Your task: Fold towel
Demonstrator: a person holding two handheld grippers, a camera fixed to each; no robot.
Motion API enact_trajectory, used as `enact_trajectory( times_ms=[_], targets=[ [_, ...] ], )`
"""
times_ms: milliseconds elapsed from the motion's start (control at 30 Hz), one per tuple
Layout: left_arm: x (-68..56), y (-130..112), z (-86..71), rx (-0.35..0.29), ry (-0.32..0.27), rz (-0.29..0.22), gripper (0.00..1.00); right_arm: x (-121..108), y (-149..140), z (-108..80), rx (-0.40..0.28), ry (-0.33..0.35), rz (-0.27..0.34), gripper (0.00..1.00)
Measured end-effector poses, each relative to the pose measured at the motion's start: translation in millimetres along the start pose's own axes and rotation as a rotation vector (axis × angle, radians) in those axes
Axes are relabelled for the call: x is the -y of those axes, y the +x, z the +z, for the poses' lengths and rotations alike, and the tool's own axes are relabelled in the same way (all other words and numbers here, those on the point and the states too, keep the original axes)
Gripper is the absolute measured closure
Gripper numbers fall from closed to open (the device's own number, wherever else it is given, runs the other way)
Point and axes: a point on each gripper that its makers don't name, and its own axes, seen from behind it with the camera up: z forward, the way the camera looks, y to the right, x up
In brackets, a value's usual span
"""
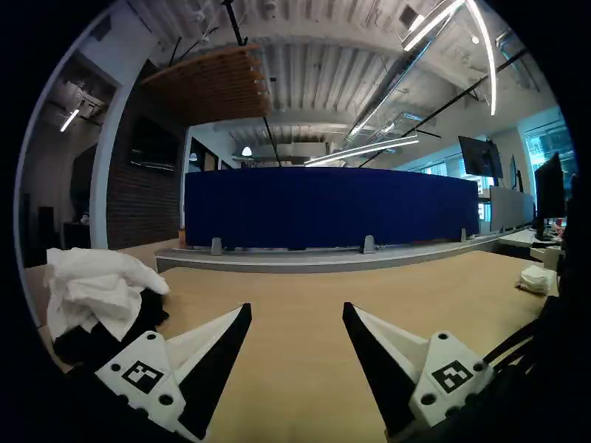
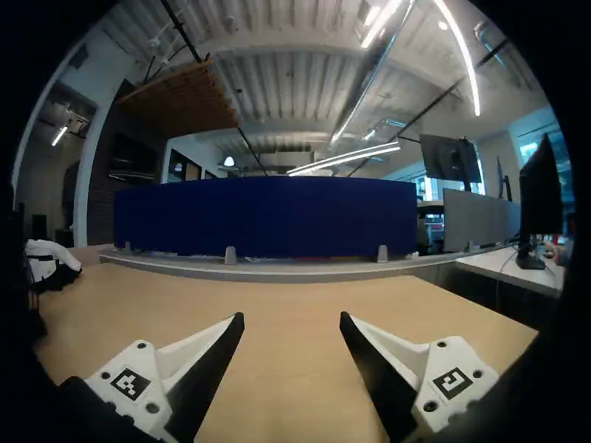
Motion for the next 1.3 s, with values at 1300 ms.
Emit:
enact_trajectory(
  times_ms=[1300],
  targets=[
    [4.6,-0.2,-0.9,0.001,0.027,0.000,0.08,-2.8,0.5,0.1,0.001,-0.010,-0.001,0.00]
  ],
)
